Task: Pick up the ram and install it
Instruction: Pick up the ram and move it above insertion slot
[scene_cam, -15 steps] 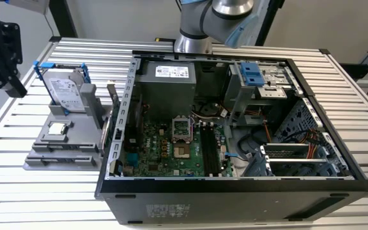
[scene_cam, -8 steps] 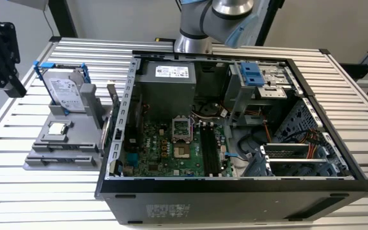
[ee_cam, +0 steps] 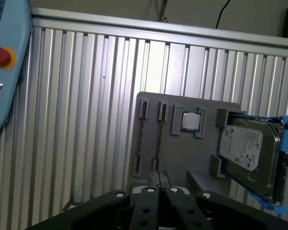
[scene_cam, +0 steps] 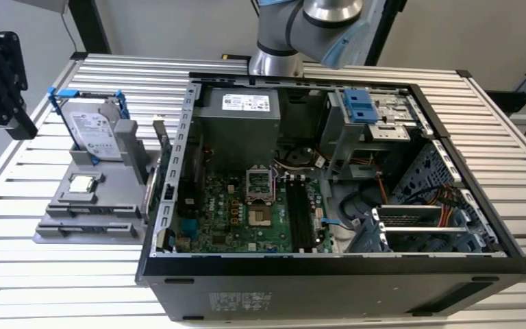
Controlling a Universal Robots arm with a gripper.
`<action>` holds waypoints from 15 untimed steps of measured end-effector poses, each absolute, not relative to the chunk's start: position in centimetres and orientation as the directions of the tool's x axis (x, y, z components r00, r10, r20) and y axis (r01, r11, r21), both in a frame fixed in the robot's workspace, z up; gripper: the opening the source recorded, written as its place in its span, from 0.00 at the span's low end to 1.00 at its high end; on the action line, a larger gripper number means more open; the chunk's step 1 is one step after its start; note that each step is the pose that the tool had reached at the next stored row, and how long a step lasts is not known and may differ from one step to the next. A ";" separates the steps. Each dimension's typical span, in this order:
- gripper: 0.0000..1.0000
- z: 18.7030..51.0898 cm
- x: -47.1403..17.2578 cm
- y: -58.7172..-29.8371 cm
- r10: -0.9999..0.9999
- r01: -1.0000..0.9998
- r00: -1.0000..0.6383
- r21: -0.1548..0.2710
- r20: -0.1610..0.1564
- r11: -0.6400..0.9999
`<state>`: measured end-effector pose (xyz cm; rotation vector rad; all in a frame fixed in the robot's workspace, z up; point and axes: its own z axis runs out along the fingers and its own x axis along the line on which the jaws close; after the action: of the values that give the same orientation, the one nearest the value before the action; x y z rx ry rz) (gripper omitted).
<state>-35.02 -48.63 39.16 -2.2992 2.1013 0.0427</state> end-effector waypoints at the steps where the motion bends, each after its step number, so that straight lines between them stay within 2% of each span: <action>1: 0.00 39.2 -35.0 -48.6 -0.995 -0.996 0.090 -0.001 -0.038 -0.090; 8: 0.00 39.2 -35.0 -48.6 -0.995 -0.996 0.090 -0.001 -0.038 -0.090; 9: 1.00 39.2 -35.0 -48.6 -0.995 -0.996 0.090 -0.001 -0.038 -0.090; 15: 1.00 39.2 -35.0 -48.6 -0.995 -0.996 0.090 -0.001 -0.038 -0.090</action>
<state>-35.02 -48.63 39.16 -2.2991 2.1012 0.0423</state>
